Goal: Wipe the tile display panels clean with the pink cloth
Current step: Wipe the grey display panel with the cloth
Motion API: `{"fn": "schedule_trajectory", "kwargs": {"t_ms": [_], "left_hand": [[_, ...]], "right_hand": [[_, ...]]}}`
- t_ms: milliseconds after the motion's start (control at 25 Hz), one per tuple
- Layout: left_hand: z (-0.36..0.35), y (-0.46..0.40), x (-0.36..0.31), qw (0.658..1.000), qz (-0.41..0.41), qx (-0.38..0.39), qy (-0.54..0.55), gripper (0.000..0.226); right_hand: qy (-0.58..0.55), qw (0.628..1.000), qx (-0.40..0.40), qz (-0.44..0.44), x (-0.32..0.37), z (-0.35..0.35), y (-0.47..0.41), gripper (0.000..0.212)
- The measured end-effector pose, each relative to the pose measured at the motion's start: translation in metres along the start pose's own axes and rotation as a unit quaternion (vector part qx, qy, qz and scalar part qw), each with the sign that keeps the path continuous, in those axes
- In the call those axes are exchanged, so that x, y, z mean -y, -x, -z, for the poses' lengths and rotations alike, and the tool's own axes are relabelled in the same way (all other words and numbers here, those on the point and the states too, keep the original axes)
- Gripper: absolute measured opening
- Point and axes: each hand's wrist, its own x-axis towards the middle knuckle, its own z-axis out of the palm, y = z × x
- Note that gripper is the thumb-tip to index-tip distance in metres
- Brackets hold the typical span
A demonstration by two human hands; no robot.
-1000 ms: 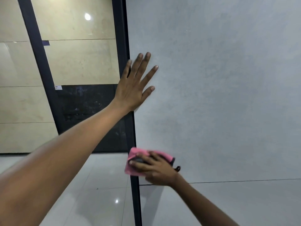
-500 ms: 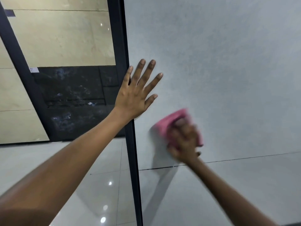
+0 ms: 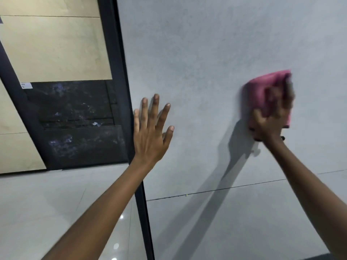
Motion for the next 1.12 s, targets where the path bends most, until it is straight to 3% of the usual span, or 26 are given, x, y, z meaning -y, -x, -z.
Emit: {"fn": "schedule_trajectory", "kwargs": {"t_ms": [80,160,200,240,320,360,400,520,640,720,800,880,920,960,1040,1080,1120], "left_hand": [[-0.012,0.002,0.0,0.998,0.021,-0.01,-0.051,0.066],[-0.018,0.005,0.0,0.996,0.023,-0.018,-0.083,0.065],[-0.019,0.006,0.0,0.996,0.02,-0.02,-0.089,0.064],[-0.018,0.008,0.0,0.995,0.016,-0.022,-0.092,0.063],[-0.017,0.007,0.002,0.995,0.011,-0.026,-0.092,0.062],[-0.017,0.006,0.002,0.995,0.011,-0.021,-0.093,0.062],[-0.016,0.003,0.001,0.995,0.013,-0.013,-0.098,0.062],[-0.009,0.0,-0.002,0.995,0.025,0.0,-0.095,0.061],[0.002,-0.027,-0.016,0.998,0.014,-0.04,-0.043,0.059],[0.01,-0.062,-0.02,0.996,0.032,-0.072,-0.036,0.058],[0.013,-0.089,-0.016,0.993,0.072,-0.078,-0.051,0.055],[0.008,-0.096,-0.009,0.99,0.097,-0.066,-0.084,0.054],[0.006,-0.094,-0.006,0.989,0.095,-0.061,-0.099,0.054],[0.004,-0.093,-0.004,0.988,0.087,-0.056,-0.111,0.054],[0.004,-0.09,-0.003,0.989,0.076,-0.042,-0.122,0.054],[0.005,-0.09,-0.004,0.989,0.076,-0.042,-0.12,0.054],[0.007,-0.092,-0.006,0.99,0.077,-0.049,-0.111,0.054]], "right_hand": [[-0.015,0.995,-0.055,-0.082,-0.016,0.002,0.0,0.059],[-0.019,0.999,0.0,-0.046,0.0,-0.015,0.063,0.059],[-0.013,0.997,0.067,0.04,0.015,-0.026,0.11,0.056],[-0.01,0.972,0.16,0.174,0.028,-0.034,0.164,0.052],[0.006,0.846,0.32,0.426,0.053,-0.032,0.243,0.061],[0.014,0.802,0.358,0.479,0.055,-0.028,0.258,0.068],[0.003,0.798,0.36,0.483,0.051,-0.026,0.252,0.07],[-0.041,0.898,0.244,0.364,0.022,-0.022,0.148,0.054],[-0.021,0.989,0.022,0.144,-0.033,-0.001,-0.015,0.054],[-0.026,0.996,-0.08,-0.011,-0.051,0.018,-0.108,0.055],[-0.044,0.99,-0.111,-0.07,-0.036,0.02,-0.143,0.057],[-0.051,0.997,-0.054,0.032,-0.002,-0.005,-0.113,0.06],[-0.053,0.988,0.013,0.144,0.021,-0.021,-0.074,0.062],[-0.049,0.952,0.102,0.284,0.043,-0.036,-0.028,0.063],[-0.016,0.831,0.239,0.501,0.072,-0.044,0.038,0.063],[-0.008,0.801,0.26,0.539,0.072,-0.045,0.043,0.065],[-0.016,0.806,0.252,0.536,0.065,-0.045,0.029,0.066]]}}
